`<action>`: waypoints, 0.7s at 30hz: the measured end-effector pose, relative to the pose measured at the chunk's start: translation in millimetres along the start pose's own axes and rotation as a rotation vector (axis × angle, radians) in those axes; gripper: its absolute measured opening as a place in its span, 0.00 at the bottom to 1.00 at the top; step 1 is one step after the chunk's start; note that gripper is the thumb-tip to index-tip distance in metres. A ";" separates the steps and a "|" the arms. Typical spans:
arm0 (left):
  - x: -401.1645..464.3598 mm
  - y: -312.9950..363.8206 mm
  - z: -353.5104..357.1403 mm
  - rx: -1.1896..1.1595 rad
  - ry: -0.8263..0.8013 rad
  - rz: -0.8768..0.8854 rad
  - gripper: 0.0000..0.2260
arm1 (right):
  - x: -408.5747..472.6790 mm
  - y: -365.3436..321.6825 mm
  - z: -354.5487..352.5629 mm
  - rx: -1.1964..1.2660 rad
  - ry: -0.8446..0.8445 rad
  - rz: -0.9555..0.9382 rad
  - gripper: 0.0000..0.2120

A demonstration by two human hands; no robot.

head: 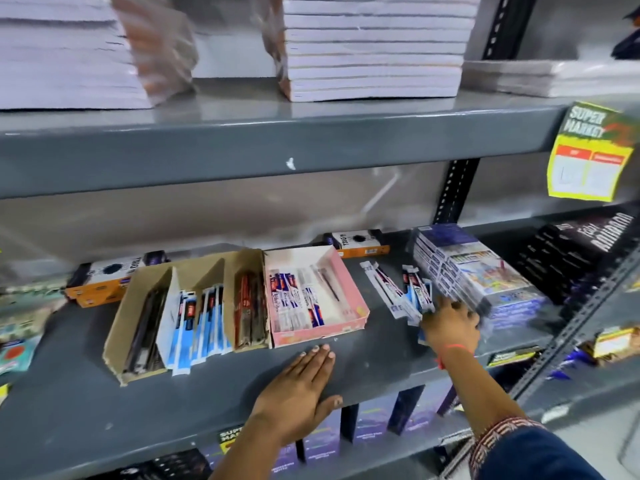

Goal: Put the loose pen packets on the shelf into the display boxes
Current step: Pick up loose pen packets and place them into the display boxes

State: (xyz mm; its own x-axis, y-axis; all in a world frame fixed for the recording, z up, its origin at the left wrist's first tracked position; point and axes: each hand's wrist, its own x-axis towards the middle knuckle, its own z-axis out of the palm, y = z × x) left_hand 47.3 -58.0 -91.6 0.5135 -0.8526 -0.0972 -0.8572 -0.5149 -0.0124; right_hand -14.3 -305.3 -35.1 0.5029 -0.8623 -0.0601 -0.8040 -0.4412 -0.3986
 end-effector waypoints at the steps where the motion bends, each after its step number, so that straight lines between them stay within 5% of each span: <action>1: -0.2 0.6 -1.2 -0.042 -0.015 -0.020 0.32 | 5.1 1.4 0.8 -0.029 -0.018 0.004 0.21; 5: 0.2 0.6 4.5 -0.070 0.062 0.019 0.42 | 18.4 -2.3 7.0 -0.066 -0.031 0.013 0.20; 12: -1.0 0.8 -4.8 -0.068 0.080 -0.066 0.33 | 29.0 -12.5 16.2 0.029 -0.055 0.023 0.20; 15: -1.7 2.0 -7.6 -0.046 0.160 -0.035 0.35 | 33.0 -14.0 16.4 0.145 -0.063 0.059 0.17; 21: -0.1 3.7 -0.3 -0.082 0.074 0.009 0.38 | 37.6 -11.4 8.1 0.569 -0.079 0.108 0.07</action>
State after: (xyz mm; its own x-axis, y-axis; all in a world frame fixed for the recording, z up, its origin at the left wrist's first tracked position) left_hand 44.1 -59.8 -91.3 0.5099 -0.8599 -0.0236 -0.8572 -0.5102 0.0697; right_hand 16.4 -330.6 -40.2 0.4673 -0.8641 -0.1868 -0.5663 -0.1304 -0.8138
